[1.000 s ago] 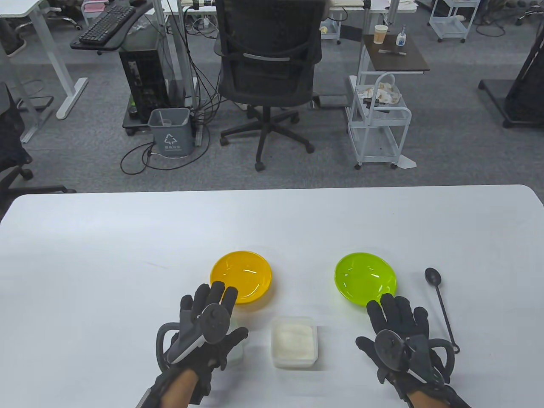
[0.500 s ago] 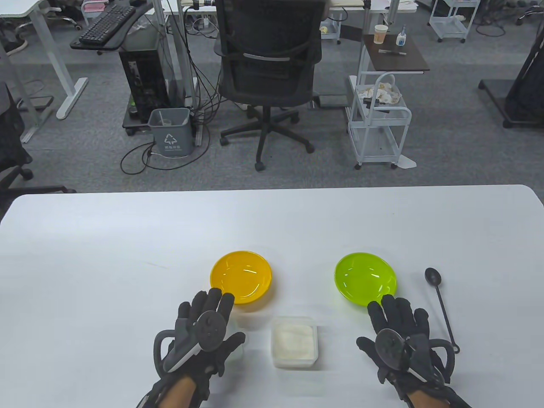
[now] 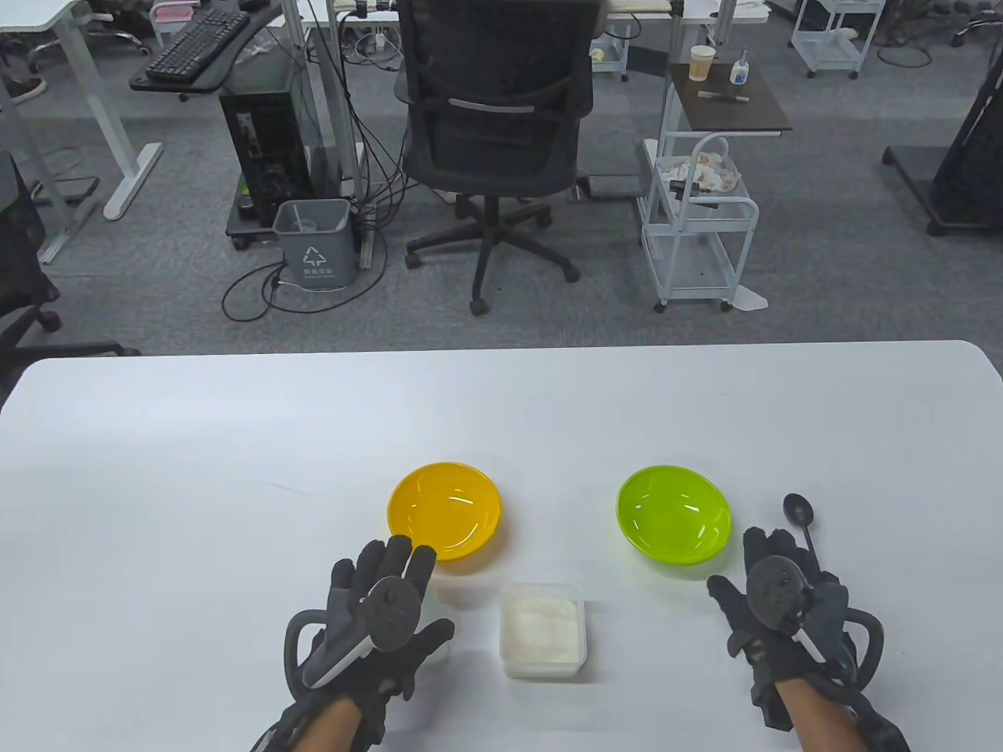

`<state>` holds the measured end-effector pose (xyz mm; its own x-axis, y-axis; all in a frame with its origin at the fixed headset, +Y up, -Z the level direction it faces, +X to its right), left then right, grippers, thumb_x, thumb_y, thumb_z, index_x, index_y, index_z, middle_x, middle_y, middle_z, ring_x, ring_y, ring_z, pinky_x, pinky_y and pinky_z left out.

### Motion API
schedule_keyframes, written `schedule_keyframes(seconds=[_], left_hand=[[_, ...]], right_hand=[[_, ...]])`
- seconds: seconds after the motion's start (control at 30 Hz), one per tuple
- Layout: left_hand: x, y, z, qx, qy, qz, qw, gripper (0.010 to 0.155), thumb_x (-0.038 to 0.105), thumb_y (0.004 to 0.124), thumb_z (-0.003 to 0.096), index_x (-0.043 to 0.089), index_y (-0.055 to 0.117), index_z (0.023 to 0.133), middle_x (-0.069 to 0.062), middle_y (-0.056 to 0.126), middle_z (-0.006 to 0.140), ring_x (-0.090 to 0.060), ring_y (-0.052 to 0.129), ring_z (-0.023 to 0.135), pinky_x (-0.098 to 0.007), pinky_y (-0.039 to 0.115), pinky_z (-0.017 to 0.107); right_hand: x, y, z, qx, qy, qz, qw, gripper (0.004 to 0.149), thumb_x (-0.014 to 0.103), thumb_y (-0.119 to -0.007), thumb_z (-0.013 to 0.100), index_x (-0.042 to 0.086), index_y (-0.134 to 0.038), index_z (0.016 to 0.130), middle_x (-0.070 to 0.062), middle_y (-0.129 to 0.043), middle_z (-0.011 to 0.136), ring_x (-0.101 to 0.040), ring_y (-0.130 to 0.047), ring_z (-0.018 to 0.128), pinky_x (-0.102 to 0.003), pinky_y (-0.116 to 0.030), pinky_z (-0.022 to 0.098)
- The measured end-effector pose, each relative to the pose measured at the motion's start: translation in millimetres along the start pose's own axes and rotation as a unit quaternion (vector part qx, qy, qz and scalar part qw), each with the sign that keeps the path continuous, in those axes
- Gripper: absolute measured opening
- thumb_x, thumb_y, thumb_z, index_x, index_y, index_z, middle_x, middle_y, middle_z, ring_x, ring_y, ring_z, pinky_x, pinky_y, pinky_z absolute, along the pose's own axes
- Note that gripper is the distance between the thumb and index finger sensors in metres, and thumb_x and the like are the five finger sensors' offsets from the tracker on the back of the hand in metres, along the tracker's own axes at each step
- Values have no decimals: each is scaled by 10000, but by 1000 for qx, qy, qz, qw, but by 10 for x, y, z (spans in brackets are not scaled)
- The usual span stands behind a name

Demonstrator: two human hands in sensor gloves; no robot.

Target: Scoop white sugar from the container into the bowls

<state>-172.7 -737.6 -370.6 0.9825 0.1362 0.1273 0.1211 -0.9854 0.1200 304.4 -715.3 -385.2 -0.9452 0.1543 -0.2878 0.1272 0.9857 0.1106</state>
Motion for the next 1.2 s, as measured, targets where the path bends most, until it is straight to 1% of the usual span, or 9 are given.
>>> schedule_keyframes(seconds=[0.1,0.2,0.4,0.5,0.6,0.73,0.87,1.0,1.2], left_hand=[[7,11,2,-2,0,6,1000,889,705,689,374,441,295,1126,100,185,1237,-310,275,1206,-590,184,826],[14,14,0,-4,1,5,1000,889,705,688,374,441,294,1126,99,186,1237,-308,273,1206,-591,180,826],[18,22,1,-4,2,4,1000,891,705,688,373,440,293,1126,100,185,1237,-309,275,1206,-592,182,825],[26,47,-1,-13,3,-1,1000,885,704,688,375,438,304,1127,97,187,1236,-309,276,1205,-591,181,825],[39,40,-1,-12,3,-7,1000,886,704,688,375,439,302,1127,99,186,1236,-309,273,1206,-589,181,826],[64,42,-2,-13,7,-4,1000,886,706,685,375,441,299,1127,97,183,1237,-307,272,1207,-591,180,825],[61,43,-3,-13,7,-4,1000,887,706,686,374,438,302,1128,96,185,1238,-308,273,1206,-591,180,825],[44,38,-4,-13,6,-7,1000,886,704,688,374,436,307,1127,96,191,1237,-308,276,1205,-590,183,825],[28,23,-7,-8,4,-9,1000,895,705,686,374,437,281,1125,92,187,1236,-306,274,1205,-590,180,826]], right_hand=[[-222,-17,136,4,-49,-21,999,758,623,-746,445,309,-488,1085,-125,-505,1163,-383,-641,1058,-588,-515,764],[-446,-123,243,23,-104,-68,992,719,594,-761,449,299,-542,1067,-125,-600,1122,-339,-786,960,-551,-567,748],[-720,-404,297,41,-173,-107,978,610,519,-807,451,289,-679,1001,-105,-785,987,-284,-920,752,-508,-636,702],[-833,-475,321,50,-206,-115,970,576,510,-811,450,308,-711,981,-81,-809,953,-255,-932,670,-497,-642,697],[-861,-509,346,51,-219,-100,969,530,477,-823,455,322,-737,955,-67,-810,929,-245,-923,643,-496,-634,701],[-878,-509,366,49,-229,-102,967,433,415,-827,473,327,-775,894,-39,-856,846,-225,-932,594,-484,-648,695],[-886,-515,357,53,-233,-91,967,433,404,-827,470,279,-769,880,-53,-854,823,-250,-918,587,-497,-633,698],[-897,-525,344,56,-234,-79,967,421,410,-829,465,277,-768,860,-49,-854,813,-261,-911,589,-506,-624,699],[-926,-542,315,66,-233,-45,969,418,411,-799,470,288,-737,865,-49,-810,863,-278,-883,650,-522,-591,717]])
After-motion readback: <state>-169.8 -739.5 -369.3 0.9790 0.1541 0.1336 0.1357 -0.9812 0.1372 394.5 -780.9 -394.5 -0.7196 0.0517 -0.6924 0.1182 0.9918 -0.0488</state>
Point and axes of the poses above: the tracker on the back of each hand, its own x axis roughly to the thumb side, its own z axis roughly from the wrist to the fingertips, y = z × x, the point moved 5 cm from there along z, roughly from the wrist to the fingertips
